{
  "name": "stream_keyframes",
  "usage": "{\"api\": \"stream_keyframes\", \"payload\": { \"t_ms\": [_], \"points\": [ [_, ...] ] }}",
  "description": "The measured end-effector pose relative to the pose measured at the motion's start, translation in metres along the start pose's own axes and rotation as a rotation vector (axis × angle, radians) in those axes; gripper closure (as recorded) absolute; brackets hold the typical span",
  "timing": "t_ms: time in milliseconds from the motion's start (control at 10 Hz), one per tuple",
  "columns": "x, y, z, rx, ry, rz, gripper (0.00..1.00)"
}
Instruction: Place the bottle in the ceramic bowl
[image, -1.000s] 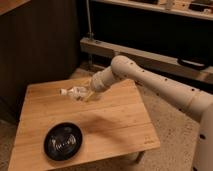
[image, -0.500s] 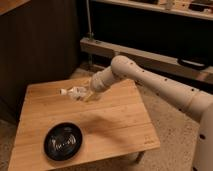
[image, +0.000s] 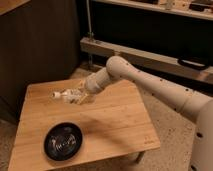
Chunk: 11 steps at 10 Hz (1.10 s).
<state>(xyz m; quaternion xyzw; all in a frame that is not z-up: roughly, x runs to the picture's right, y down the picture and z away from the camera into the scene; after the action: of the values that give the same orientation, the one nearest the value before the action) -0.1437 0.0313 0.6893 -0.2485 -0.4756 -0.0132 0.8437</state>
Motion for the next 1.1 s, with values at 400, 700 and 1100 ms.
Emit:
{"api": "stream_keyframes", "payload": {
  "t_ms": [400,700,1100],
  "points": [
    [-0.062,0.047,0.021,-0.073,-0.042,-0.063,1.0],
    [-0.094,0.088,0.051,-0.207,-0.087,-0.061,1.0],
    [-0.094,0.124,0.084,-0.419,-0.131,-0.011,1.0]
  ]
}}
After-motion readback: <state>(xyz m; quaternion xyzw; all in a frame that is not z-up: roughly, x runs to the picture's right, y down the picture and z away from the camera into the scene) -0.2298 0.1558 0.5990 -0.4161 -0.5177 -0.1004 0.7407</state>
